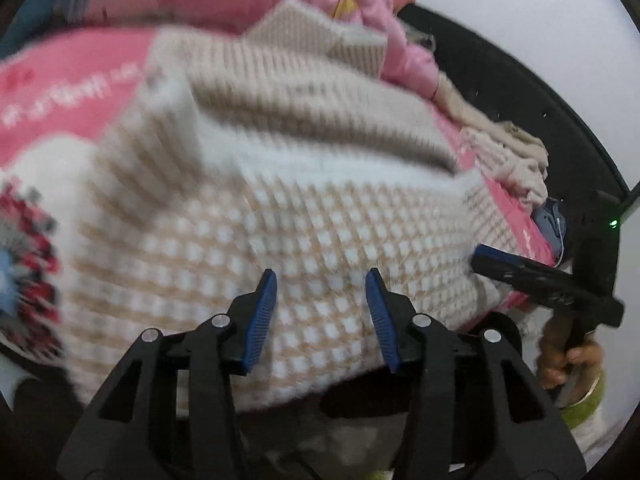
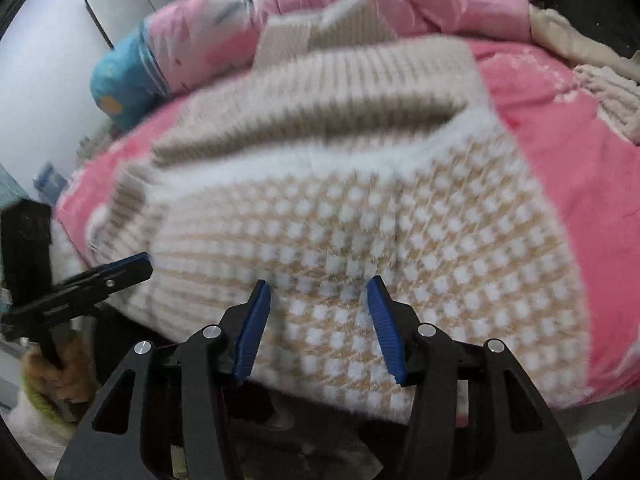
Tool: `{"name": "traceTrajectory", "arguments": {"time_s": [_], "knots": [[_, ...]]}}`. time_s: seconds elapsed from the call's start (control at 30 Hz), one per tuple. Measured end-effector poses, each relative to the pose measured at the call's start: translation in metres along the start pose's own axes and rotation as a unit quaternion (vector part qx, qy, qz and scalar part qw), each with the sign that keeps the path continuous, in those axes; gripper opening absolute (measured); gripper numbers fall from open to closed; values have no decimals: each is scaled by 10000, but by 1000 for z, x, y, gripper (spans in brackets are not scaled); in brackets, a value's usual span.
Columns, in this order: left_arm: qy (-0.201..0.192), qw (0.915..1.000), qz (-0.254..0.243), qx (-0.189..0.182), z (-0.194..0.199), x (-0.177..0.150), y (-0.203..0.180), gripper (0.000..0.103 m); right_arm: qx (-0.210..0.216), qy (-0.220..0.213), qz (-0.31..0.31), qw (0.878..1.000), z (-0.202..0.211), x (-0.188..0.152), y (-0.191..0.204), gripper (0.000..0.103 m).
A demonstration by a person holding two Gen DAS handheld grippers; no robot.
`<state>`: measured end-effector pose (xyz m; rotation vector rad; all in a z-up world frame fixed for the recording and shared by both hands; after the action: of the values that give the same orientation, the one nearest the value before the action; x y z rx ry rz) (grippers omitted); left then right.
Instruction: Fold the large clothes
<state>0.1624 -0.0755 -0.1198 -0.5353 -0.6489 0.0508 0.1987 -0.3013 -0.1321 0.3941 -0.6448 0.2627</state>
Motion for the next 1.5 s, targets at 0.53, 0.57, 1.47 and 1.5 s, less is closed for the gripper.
{"name": "traceTrajectory", "arguments": {"time_s": [0.53, 0.57, 1.47, 1.5], "knots": [[-468, 9942, -233, 942, -19, 37, 18, 3, -117, -299, -314, 9990, -16, 22, -11, 8], [-552, 9922, -402, 1040, -13, 40, 13, 3, -139, -397, -263, 9988, -11, 27, -9, 8], [-697, 9905, 429, 1108, -15, 84, 89, 29, -844, -197, -252, 9959, -53, 53, -84, 43], [-722, 9909, 542, 1002, -15, 85, 91, 29, -670, -184, -396, 9968, -59, 50, -90, 43]]}}
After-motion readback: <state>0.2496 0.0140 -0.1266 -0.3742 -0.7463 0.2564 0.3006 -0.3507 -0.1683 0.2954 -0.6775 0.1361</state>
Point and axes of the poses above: each gripper's, at about its wrist camera, not at the fingertips, and z roughly against the way its jaws point, y to its left, x to its top, the point moved 9 cm from there along -z, roughly the way its jaws point, and after that the axes turned 5 degrees about z, right-handed, at the moved point
